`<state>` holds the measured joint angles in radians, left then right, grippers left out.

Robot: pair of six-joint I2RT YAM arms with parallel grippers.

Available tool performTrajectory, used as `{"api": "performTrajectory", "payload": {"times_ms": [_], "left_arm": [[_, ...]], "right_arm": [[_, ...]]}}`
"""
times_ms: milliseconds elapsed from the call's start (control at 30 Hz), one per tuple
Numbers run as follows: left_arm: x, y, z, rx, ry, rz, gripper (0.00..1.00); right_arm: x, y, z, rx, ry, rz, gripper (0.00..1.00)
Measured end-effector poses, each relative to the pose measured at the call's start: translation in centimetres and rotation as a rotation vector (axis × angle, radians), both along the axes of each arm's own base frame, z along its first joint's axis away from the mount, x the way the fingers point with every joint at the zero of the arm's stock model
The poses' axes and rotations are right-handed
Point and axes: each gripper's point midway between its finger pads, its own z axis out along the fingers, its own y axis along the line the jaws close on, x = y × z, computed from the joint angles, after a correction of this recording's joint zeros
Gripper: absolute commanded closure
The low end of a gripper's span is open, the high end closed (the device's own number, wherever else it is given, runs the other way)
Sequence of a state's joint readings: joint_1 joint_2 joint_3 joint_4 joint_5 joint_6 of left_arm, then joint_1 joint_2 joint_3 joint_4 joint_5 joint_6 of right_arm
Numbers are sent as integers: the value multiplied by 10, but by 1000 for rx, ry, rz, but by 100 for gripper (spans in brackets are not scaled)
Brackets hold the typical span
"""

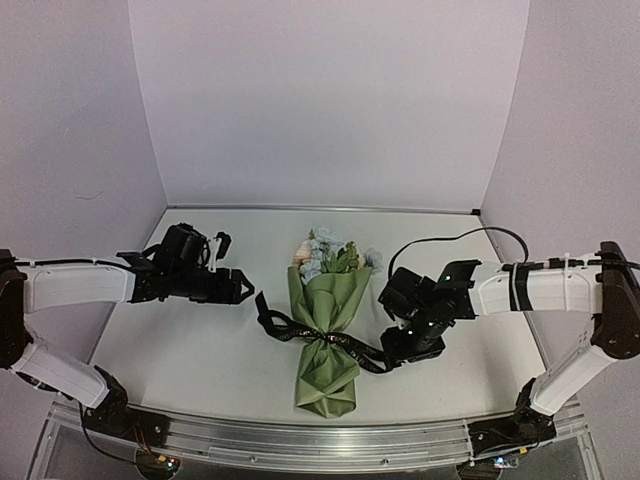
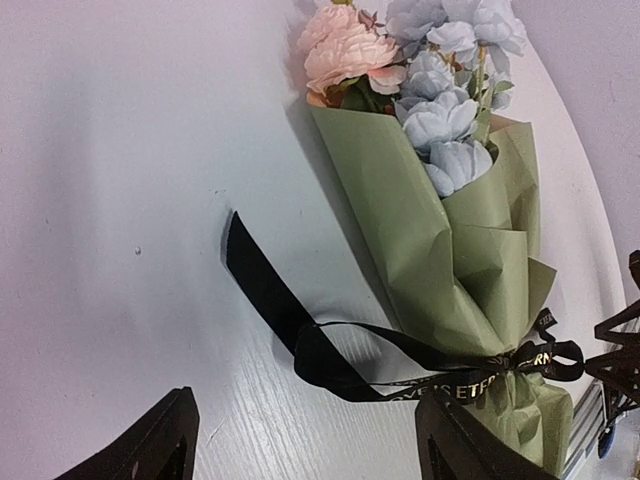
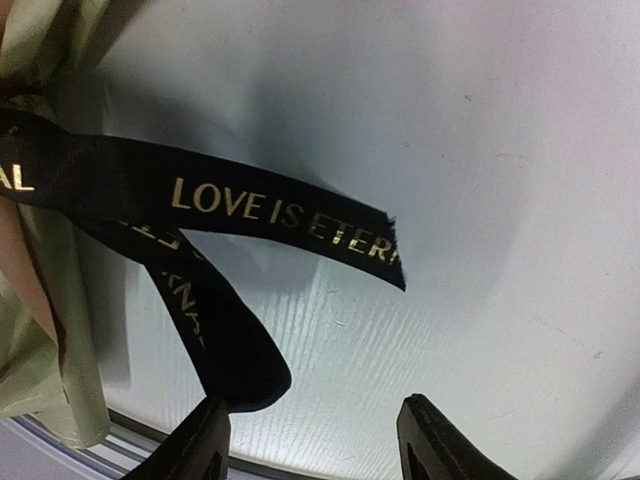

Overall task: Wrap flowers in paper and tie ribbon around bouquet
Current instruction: Adjust the ribbon on the folded bouquet, then reset both arms

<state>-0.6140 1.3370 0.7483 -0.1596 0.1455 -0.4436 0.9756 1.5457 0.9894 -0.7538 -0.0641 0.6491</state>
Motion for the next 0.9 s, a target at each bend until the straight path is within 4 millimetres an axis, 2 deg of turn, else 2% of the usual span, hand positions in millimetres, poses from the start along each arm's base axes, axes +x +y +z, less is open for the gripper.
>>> {"api": "performTrajectory", "payload": {"times_ms": [67, 100, 233, 333, 467, 600, 700, 900], "left_arm": [[0, 0, 6, -10, -12, 0, 5], [0, 0, 9, -15, -19, 1, 1], [-1, 0, 25, -41, -58, -3, 0], [0, 0, 40, -63, -92, -3, 0], [3, -2, 67, -100, -150, -3, 0], [6, -2, 97, -136, -215, 5, 0], [9, 0, 117, -162, -255, 25, 0], [12, 10, 136, -179, -297, 90, 0]], "right_arm": [[3, 4, 2, 20, -13, -4, 32], [5, 7, 3, 33, -22, -6, 27], [16, 16, 13, 85, -77, -13, 17], [26, 17, 24, 113, -136, -18, 2], [42, 4, 50, 153, -242, -54, 2], [51, -21, 78, 169, -352, -84, 2], [51, -37, 97, 152, -418, -68, 2], [43, -67, 120, 102, -498, -55, 2]]}}
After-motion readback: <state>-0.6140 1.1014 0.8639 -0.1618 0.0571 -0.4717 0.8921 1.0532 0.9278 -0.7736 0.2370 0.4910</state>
